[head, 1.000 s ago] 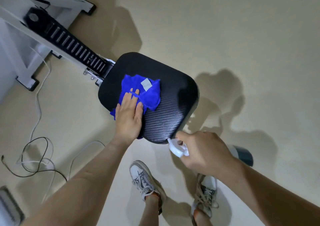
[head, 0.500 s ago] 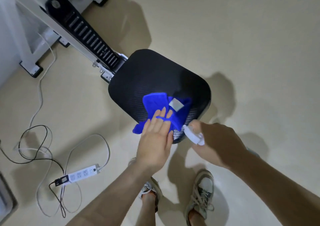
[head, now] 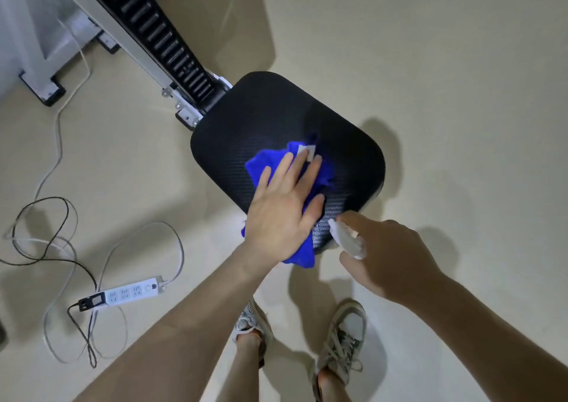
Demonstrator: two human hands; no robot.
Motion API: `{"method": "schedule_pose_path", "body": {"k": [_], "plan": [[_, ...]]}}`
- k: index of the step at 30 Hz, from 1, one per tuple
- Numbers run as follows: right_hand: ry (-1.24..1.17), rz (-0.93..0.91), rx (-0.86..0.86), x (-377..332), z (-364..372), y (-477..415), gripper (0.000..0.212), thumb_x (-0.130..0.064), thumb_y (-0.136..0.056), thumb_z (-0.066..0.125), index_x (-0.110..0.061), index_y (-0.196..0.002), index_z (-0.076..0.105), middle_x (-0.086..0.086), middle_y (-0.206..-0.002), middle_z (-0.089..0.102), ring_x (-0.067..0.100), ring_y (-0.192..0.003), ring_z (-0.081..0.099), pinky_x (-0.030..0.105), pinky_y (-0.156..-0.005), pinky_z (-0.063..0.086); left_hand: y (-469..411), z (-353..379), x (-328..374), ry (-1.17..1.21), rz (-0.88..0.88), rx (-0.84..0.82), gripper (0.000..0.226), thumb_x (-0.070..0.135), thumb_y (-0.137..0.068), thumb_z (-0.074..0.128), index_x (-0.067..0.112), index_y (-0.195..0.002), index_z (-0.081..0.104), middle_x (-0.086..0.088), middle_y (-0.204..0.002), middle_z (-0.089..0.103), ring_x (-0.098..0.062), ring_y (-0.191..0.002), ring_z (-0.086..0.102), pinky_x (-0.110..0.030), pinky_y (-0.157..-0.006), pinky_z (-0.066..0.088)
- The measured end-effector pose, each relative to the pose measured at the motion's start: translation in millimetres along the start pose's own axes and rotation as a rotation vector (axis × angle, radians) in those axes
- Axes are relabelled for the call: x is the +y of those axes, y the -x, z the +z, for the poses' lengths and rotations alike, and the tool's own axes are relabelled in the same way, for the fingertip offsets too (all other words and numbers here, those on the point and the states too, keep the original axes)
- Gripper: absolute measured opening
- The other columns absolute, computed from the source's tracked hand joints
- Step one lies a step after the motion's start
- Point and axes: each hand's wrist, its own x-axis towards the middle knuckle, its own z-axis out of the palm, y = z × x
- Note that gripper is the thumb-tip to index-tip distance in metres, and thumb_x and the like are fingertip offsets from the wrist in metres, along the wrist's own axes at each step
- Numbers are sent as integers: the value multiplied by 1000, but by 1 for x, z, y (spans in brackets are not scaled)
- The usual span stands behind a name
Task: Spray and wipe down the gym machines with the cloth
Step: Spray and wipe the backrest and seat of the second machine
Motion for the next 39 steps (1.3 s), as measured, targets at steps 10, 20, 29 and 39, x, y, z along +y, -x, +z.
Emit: {"method": "schedule_pose_path", "body": {"k": [10, 20, 29, 39], "plan": [[-20, 79, 17, 14, -22, 10, 28, -31, -78, 56, -23, -105, 61, -13, -53, 45, 14, -43, 51, 22, -48, 38, 10, 20, 31, -102, 351, -63, 55, 34, -97, 44, 24, -150, 32, 2, -158, 28, -25, -146, 22, -45, -116, 22], [-141, 337, 4, 18, -51, -30, 18, -19, -82, 58, -27, -98, 55, -3, -72, 64, 21, -70, 58, 28, -58, 40, -93, 12, 48, -95, 238, -71, 61, 38, -85, 22, 25, -139, 48, 5, -147, 44, -19, -141, 32, -45, -114, 21], [-43, 289, 28, -18, -50, -83, 11, -22, -79, 57, -24, -87, 50, -5, -65, 57, 18, -66, 54, 23, -53, 36, -164, -21, -118, -69, -114, 91, 47, 29, -99, 30, 24, -144, 40, 0, -146, 42, -20, -136, 36, -51, -109, 29], [69, 217, -84, -55, -64, -121, 15, -31, -83, 56, -27, -97, 52, -6, -74, 55, 27, -75, 53, 33, -69, 44, -33, -8, -57, 60, 145, 15, 49, 23, -97, 38, 15, -145, 43, -3, -156, 33, -28, -142, 29, -50, -110, 28]]}}
